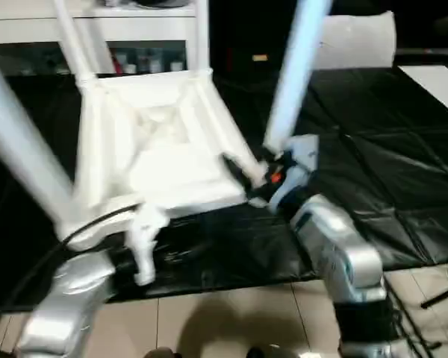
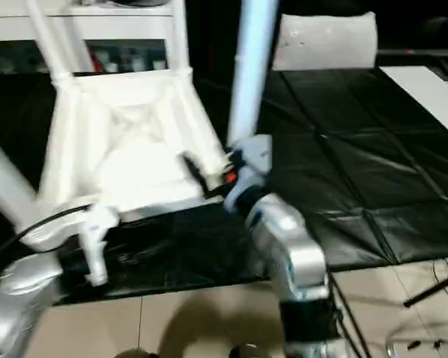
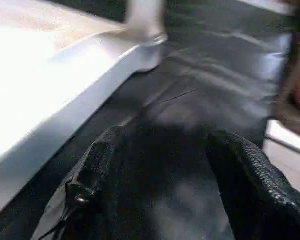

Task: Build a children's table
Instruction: Rotate leg to tighten

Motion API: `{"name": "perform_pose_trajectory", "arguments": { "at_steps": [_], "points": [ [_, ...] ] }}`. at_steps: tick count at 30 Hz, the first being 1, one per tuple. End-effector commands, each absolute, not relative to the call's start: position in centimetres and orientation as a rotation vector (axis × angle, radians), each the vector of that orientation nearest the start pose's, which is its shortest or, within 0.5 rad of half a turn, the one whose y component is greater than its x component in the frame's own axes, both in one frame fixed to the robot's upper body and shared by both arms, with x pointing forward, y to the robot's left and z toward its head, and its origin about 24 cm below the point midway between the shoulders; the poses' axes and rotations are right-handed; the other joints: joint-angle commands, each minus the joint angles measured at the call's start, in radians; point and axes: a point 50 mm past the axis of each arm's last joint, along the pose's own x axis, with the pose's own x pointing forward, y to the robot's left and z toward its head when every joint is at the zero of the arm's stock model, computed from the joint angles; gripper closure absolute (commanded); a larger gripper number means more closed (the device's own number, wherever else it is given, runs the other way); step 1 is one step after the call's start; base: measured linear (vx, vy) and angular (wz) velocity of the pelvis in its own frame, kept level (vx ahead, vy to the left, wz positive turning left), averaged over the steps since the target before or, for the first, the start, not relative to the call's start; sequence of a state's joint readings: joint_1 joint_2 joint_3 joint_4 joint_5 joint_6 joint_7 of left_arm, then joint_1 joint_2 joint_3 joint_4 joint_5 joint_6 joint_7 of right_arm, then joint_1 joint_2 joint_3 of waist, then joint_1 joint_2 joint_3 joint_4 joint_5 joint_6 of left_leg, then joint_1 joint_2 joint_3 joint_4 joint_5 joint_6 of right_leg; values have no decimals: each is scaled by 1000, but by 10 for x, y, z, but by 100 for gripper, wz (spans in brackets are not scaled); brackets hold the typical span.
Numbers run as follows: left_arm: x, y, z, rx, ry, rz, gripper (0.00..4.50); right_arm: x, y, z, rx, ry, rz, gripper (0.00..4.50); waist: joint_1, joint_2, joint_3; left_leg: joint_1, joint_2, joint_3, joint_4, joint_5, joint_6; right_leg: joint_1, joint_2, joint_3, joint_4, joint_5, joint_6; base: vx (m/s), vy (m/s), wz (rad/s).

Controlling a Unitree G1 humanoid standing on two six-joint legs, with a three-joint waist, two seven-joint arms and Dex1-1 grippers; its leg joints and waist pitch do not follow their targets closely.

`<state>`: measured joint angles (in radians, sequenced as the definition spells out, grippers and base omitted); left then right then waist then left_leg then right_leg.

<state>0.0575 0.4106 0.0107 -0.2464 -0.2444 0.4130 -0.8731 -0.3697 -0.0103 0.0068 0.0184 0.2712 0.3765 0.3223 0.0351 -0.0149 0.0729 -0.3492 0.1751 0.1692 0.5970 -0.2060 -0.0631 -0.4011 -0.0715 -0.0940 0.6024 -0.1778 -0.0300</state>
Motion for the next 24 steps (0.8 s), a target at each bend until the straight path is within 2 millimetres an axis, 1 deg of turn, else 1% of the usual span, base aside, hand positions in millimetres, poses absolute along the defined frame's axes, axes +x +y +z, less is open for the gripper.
{"name": "perform_pose_trajectory", "arguments": {
  "at_steps": [1,2,3,4,6,7,8,9,10,11,12,13,14,15,16,17,18,19,21,22,23,24],
  "points": [
    [213,186,66,82,289,-895,120,318,-122,104,208,13,377,0,-9,15,-59,8,54,-16,-82,-223,-6,40,-66,68,-80,-345,-123,0,0,0],
    [206,192,66,82,305,-894,120,320,-130,104,197,13,339,0,-10,15,-60,15,54,-12,-81,-232,-8,34,-61,69,-82,-329,-121,0,0,0],
    [199,197,66,78,323,-896,109,321,-136,104,187,12,313,0,-10,14,-60,16,54,-12,-80,-237,-10,34,-62,70,-79,-317,-126,0,0,0],
    [190,204,65,73,350,-891,96,323,-144,103,174,10,280,0,-11,13,-61,9,54,-13,-82,-231,-9,40,-63,70,-75,-298,-133,0,0,0],
    [177,213,64,73,398,-886,88,324,-152,102,168,12,252,0,-13,11,-62,5,54,-12,-82,-220,-5,41,-62,71,-71,-271,-139,0,0,0],
    [167,226,62,77,450,-870,68,322,-154,100,156,19,256,0,-14,8,-61,8,52,-9,-81,-231,2,37,-59,71,-75,-283,-136,0,0,0],
    [163,233,61,83,475,-862,68,321,-153,99,153,24,268,0,-15,7,-58,5,50,-9,-82,-237,7,39,-60,71,-75,-301,-132,0,0,0],
    [157,243,60,97,513,-851,60,318,-152,97,151,32,295,0,-16,-1,-58,5,49,-8,-81,-241,12,39,-59,71,-79,-317,-126,0,0,0],
    [153,252,60,107,539,-834,43,315,-150,95,147,45,324,0,-15,4,-56,3,48,-11,-83,-249,18,39,-62,72,-81,-348,-115,0,0,0],
    [150,263,62,117,562,-801,43,309,-145,90,137,68,379,0,-15,-3,-53,6,48,-11,-82,-265,21,36,-61,71,-88,-386,-102,0,0,0],
    [149,267,63,120,565,-787,34,307,-143,89,131,79,404,0,-15,1,-53,4,49,-13,-84,-266,22,38,-63,71,-87,-395,-97,0,0,0],
    [152,275,66,137,547,-751,20,302,-139,85,121,102,455,0,-18,0,-51,7,51,-15,-86,-292,19,34,-62,71,-94,-437,-87,0,0,0],
    [154,279,69,149,534,-731,12,299,-137,83,118,115,480,0,-18,0,-51,8,52,-16,-86,-295,17,35,-62,71,-95,-443,-84,0,0,0],
    [154,279,69,149,534,-731,5,299,-137,83,118,115,480,0,-18,1,-51,9,52,-16,-86,-300,16,33,-62,72,-97,-448,-82,0,0,0],
    [158,285,72,151,510,-704,5,294,-133,79,114,141,527,0,-19,1,-50,8,53,-18,-88,-308,12,34,-61,73,-95,-452,-83,0,0,0],
    [160,286,74,154,500,-696,5,293,-133,78,110,148,538,0,-19,1,-52,11,54,-18,-87,-309,8,31,-61,76,-94,-438,-90,0,0,0],
    [169,291,81,169,444,-652,5,286,-129,71,92,190,596,0,-17,2,-54,11,54,-18,-87,-305,7,33,-59,76,-92,-418,-94,0,0,0],
    [176,290,87,158,402,-649,5,283,-129,65,72,226,605,0,-14,6,-54,16,55,-16,-85,-306,4,29,-58,78,-89,-395,-106,0,0,0],
    [185,286,93,144,351,-655,5,280,-131,57,46,267,592,0,-12,3,-58,14,54,-15,-84,-290,1,33,-58,79,-86,-366,-117,0,0,0],
    [186,285,94,142,342,-656,5,280,-131,56,42,273,588,0,-11,5,-59,14,53,-14,-85,-279,-5,34,-57,78,-83,-341,-126,0,0,0],
    [196,280,98,139,297,-661,5,279,-135,49,19,314,562,0,-11,3,-60,11,54,-15,-86,-272,-10,36,-57,79,-79,-317,-133,0,0,0],
    [198,279,99,139,289,-662,5,278,-135,48,14,323,556,0,-12,1,-61,12,55,-15,-86,-270,-14,37,-56,78,-79,-312,-133,0,0,0]
  ]
}}
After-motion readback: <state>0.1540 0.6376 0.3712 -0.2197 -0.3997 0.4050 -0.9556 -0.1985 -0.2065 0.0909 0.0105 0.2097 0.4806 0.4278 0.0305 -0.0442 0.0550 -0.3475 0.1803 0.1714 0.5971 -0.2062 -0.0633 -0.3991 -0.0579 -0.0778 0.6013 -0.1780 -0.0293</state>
